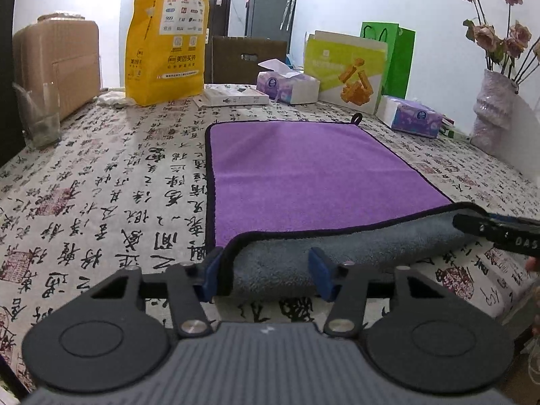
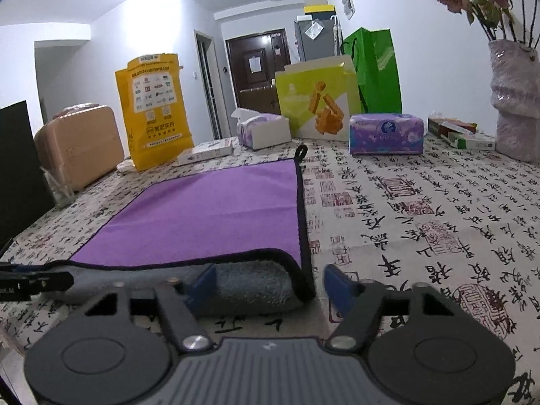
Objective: Fold towel
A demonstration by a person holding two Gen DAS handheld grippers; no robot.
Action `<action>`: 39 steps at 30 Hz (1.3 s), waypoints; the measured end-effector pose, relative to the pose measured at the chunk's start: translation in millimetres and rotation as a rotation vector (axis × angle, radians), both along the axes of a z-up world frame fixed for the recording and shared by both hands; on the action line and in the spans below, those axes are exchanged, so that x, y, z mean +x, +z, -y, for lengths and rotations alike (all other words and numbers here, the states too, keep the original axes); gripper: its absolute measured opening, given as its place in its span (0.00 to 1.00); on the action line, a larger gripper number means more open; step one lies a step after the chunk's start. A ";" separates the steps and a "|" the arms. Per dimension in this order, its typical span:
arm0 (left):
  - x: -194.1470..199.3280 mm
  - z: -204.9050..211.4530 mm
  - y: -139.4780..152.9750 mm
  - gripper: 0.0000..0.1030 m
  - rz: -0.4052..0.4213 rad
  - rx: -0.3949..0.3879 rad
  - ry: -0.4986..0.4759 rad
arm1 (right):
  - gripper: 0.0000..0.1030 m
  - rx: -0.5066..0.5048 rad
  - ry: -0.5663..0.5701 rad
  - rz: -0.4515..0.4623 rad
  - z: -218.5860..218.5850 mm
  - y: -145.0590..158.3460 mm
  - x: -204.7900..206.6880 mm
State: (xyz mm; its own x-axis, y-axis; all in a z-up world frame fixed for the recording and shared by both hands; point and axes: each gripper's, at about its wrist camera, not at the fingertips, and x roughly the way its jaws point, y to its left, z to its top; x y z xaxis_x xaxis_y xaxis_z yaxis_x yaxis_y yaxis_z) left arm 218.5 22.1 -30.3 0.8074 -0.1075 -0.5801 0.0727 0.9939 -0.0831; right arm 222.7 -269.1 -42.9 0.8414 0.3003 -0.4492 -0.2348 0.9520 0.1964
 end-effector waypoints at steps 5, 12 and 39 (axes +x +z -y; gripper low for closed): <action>-2.8 -2.8 -0.1 0.25 0.008 -0.005 -0.005 | 0.47 -0.028 0.005 -0.003 -3.4 0.0 2.2; -8.7 -3.3 8.2 0.05 0.058 0.003 0.007 | 0.17 -0.117 0.003 0.036 -8.8 4.4 -1.5; 2.3 -7.2 33.3 0.05 0.186 0.036 0.009 | 0.07 -0.312 0.035 0.180 -25.7 31.5 -2.4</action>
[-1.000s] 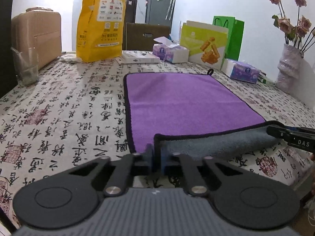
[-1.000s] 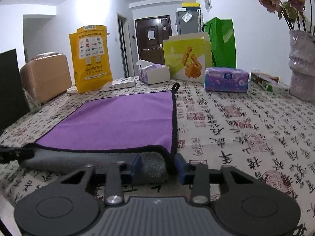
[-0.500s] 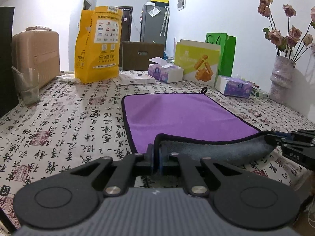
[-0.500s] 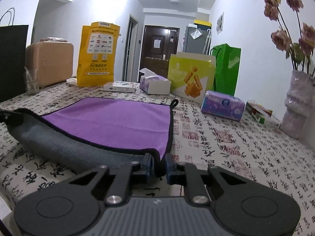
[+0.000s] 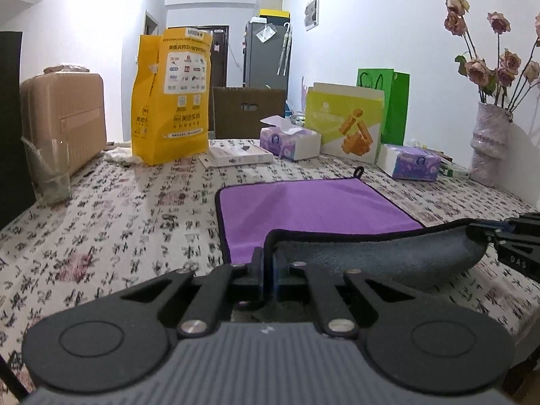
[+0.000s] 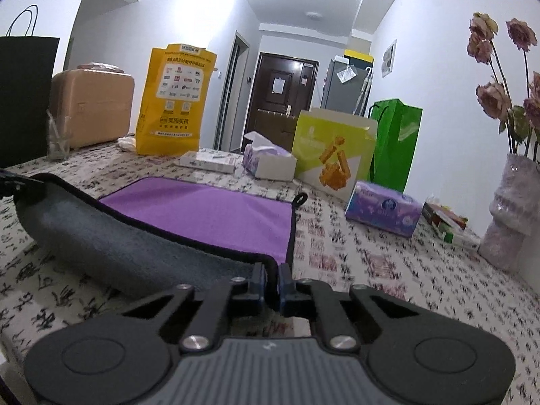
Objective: Fold towel
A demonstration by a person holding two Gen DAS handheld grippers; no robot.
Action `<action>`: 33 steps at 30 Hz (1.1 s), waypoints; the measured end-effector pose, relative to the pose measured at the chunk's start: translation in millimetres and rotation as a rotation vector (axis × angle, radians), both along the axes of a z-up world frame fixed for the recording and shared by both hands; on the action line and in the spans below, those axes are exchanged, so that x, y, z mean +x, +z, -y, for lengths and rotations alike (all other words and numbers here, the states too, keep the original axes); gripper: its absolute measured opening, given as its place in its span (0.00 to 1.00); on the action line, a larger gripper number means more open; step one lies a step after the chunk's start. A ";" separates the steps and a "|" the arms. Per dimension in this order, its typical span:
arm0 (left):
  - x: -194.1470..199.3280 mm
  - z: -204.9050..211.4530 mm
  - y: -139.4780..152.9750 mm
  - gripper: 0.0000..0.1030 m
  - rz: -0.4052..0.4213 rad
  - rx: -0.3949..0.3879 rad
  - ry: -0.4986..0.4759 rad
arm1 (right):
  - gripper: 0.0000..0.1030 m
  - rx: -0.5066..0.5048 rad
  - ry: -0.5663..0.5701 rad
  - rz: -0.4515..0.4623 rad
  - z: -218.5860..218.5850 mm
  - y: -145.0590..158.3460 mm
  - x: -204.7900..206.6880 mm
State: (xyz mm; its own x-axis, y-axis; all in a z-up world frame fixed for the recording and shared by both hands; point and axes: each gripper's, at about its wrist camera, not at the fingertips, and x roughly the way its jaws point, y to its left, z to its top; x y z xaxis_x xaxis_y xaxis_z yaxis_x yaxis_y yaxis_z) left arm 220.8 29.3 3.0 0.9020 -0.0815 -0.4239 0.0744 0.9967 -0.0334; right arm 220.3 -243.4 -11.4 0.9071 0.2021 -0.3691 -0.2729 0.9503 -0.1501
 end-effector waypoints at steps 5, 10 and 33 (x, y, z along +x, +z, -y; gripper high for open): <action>19.0 -1.9 6.1 0.05 0.003 0.003 0.002 | 0.07 0.003 0.015 0.003 0.2 7.6 19.6; 41.6 -6.6 12.5 0.05 -0.006 -0.004 0.014 | 0.07 0.029 0.031 -0.006 2.0 14.5 42.0; 150.3 -22.8 18.9 0.05 -0.081 0.021 0.045 | 0.07 0.146 0.146 -0.165 9.8 22.8 171.2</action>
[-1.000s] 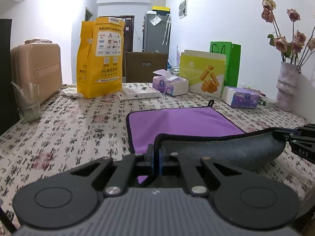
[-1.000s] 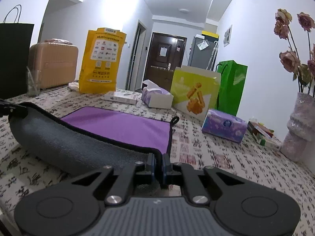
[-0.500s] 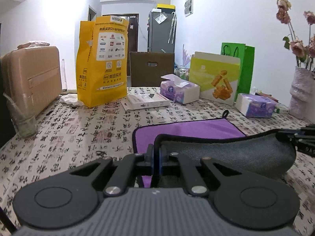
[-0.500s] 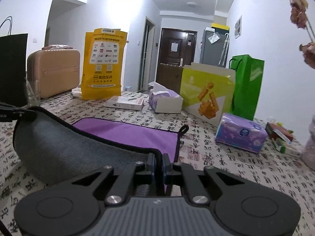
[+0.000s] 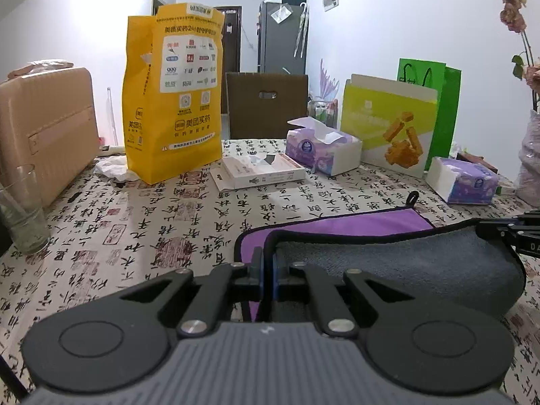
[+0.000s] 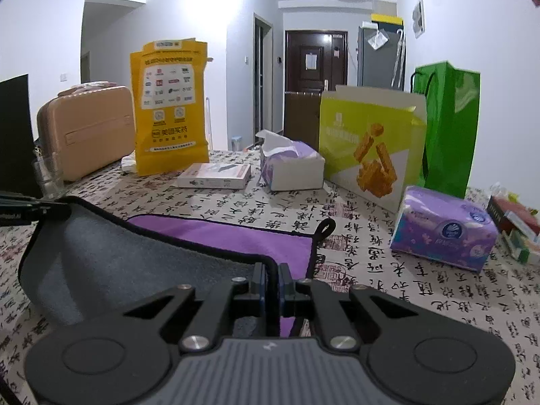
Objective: Fold towel
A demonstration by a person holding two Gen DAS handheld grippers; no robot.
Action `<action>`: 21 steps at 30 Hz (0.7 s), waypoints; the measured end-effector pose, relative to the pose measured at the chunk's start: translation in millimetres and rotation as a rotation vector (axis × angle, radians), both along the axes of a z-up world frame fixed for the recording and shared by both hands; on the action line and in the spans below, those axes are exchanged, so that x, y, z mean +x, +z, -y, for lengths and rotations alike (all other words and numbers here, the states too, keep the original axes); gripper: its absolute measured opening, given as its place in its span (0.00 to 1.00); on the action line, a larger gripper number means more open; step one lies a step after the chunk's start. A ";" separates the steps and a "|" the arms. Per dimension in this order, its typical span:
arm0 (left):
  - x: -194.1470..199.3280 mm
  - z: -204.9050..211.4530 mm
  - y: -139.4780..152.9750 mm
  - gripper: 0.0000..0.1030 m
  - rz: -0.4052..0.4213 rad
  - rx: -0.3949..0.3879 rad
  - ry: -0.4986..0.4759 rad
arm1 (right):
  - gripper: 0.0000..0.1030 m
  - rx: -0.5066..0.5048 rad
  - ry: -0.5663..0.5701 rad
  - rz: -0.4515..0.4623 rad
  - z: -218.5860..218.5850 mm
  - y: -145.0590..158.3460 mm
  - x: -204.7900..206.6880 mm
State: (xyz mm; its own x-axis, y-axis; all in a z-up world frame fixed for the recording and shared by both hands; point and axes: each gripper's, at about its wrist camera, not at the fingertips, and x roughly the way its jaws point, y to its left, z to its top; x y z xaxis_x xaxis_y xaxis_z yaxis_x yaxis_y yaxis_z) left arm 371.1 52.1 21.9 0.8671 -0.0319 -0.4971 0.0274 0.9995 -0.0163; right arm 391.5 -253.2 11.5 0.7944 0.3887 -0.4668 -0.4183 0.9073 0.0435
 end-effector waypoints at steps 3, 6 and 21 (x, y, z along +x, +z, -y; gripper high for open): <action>11.2 0.9 -0.6 0.05 -0.007 0.013 -0.002 | 0.06 -0.001 0.002 -0.010 -0.8 -0.8 12.2; 21.3 0.1 -1.7 0.05 -0.008 0.027 -0.005 | 0.06 -0.007 0.004 -0.008 -1.6 0.2 24.1; 75.8 -19.4 -18.1 0.05 -0.083 -0.007 0.002 | 0.06 -0.046 0.039 -0.020 -16.6 -7.6 87.8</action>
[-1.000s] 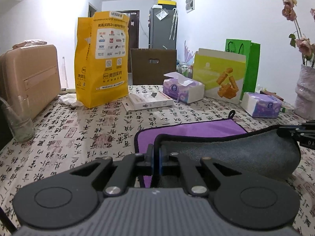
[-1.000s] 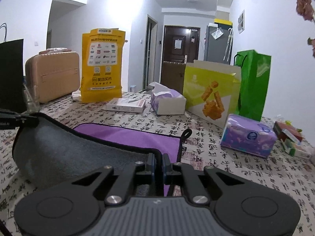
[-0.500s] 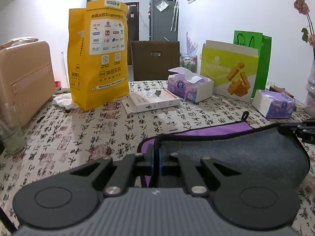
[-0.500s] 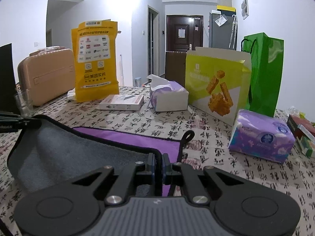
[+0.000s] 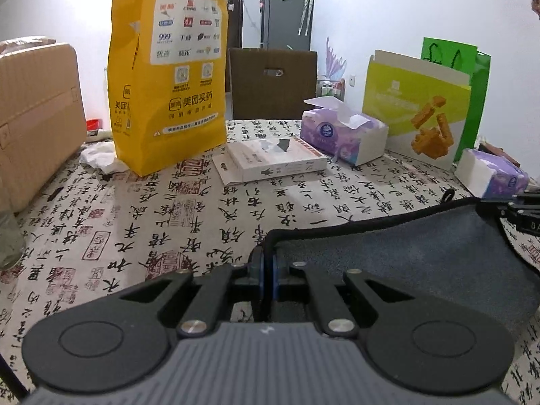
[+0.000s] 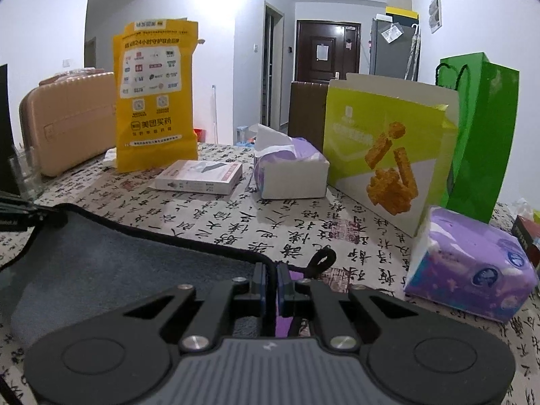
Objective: Fold towel
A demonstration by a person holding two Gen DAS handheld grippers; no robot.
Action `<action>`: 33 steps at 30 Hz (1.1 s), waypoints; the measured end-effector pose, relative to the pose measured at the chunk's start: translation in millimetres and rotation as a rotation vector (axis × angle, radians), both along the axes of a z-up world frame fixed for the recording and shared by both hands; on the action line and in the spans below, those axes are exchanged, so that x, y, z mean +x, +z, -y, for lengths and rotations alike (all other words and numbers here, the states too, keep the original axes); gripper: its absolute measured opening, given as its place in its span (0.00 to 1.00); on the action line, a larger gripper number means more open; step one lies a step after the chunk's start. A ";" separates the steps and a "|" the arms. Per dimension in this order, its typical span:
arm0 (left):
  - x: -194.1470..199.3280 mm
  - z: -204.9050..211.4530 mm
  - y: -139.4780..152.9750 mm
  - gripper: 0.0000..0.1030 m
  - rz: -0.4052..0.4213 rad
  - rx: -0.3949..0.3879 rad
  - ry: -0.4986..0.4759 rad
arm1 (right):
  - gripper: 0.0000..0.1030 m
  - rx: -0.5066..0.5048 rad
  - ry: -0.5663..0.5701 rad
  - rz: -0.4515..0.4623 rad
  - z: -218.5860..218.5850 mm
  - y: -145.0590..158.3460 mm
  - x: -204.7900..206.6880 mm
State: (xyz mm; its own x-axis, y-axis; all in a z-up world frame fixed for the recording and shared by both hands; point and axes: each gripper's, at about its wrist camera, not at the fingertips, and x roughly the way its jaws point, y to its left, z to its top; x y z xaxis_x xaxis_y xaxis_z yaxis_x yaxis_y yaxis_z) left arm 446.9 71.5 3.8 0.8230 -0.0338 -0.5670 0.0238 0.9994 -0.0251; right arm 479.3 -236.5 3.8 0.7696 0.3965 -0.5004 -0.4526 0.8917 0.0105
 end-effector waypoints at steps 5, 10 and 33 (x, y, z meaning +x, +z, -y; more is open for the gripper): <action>16.7 -2.9 -2.7 0.05 -0.013 -0.008 -0.016 | 0.06 -0.002 -0.009 -0.016 0.2 -4.6 13.5; 32.7 -1.7 -7.3 0.05 -0.035 -0.011 -0.032 | 0.06 -0.005 -0.026 -0.033 2.1 -10.8 24.7; 30.1 -23.7 0.1 0.45 -0.065 0.019 0.032 | 0.44 0.071 -0.154 -0.035 34.2 4.1 27.5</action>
State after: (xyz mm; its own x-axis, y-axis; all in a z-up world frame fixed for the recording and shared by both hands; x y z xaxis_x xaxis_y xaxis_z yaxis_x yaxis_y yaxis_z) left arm 476.9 95.2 3.8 0.7852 0.0028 -0.6193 -0.0088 0.9999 -0.0067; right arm 506.8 -270.7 8.0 0.8065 0.3104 -0.5033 -0.3088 0.9469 0.0891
